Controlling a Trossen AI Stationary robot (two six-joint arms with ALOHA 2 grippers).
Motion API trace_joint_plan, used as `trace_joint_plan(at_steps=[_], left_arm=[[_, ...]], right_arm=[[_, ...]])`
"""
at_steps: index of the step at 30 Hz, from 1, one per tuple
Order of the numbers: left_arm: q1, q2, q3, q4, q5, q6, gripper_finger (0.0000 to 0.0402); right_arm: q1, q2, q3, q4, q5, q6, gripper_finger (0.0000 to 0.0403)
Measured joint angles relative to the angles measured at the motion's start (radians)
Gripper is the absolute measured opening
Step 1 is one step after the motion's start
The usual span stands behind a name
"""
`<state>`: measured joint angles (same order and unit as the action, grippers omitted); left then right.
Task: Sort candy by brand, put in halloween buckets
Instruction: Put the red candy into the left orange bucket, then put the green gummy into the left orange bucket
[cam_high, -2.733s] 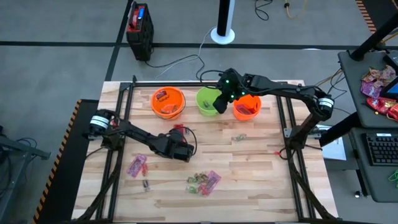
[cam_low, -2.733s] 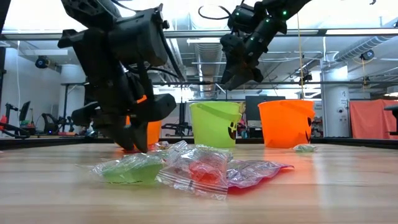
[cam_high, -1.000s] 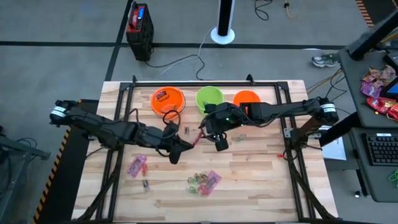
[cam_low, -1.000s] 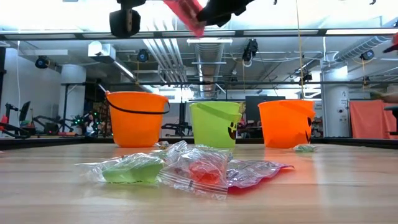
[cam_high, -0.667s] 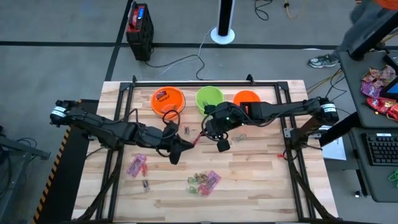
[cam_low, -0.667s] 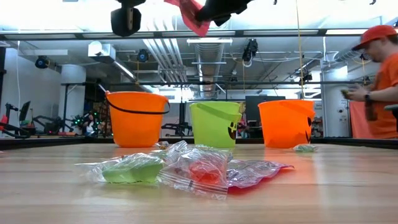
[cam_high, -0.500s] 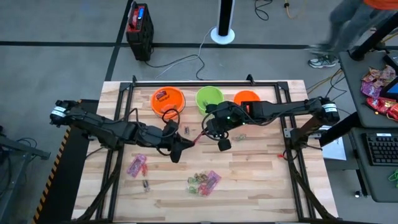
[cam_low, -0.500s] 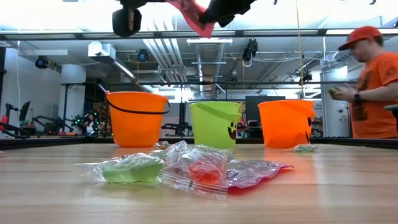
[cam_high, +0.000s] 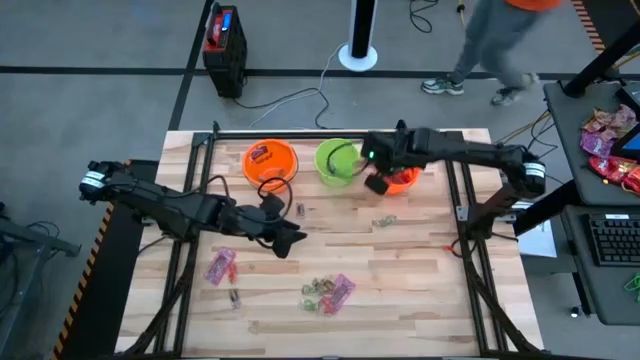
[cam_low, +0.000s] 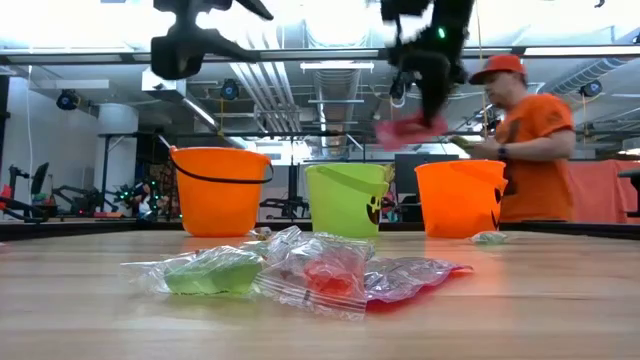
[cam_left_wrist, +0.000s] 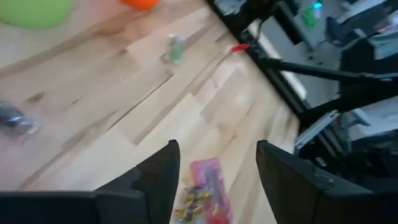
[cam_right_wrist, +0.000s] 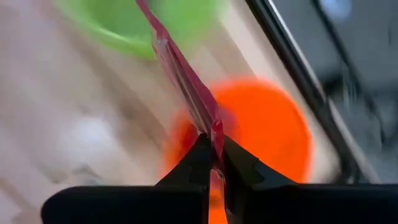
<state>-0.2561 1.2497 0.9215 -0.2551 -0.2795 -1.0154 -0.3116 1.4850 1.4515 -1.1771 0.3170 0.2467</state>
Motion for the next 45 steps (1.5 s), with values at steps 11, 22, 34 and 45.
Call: trace_joint_plan(at_steps=[11,22,34,45], left_arm=[[0.022,0.022,0.0,-0.005,-0.018,0.0,0.0194],[0.022,0.014,0.0,-0.042,-0.025,0.012,0.0194],[0.022,-0.061,0.0,-0.061,-0.024,0.115,0.0194],[0.023,-0.155,0.0,-0.095,-0.043,0.226,0.0194]], right_arm=[[-0.147,0.003,-0.016,-0.058,-0.062,0.122,0.006],[-0.119,-0.025,-0.017,-0.138,-0.074,0.154,0.0135],[0.237,-0.124,-0.279,0.068,-0.499,-0.322,0.0155],[0.368,0.015,-0.492,0.386,-0.234,-0.308,0.016]])
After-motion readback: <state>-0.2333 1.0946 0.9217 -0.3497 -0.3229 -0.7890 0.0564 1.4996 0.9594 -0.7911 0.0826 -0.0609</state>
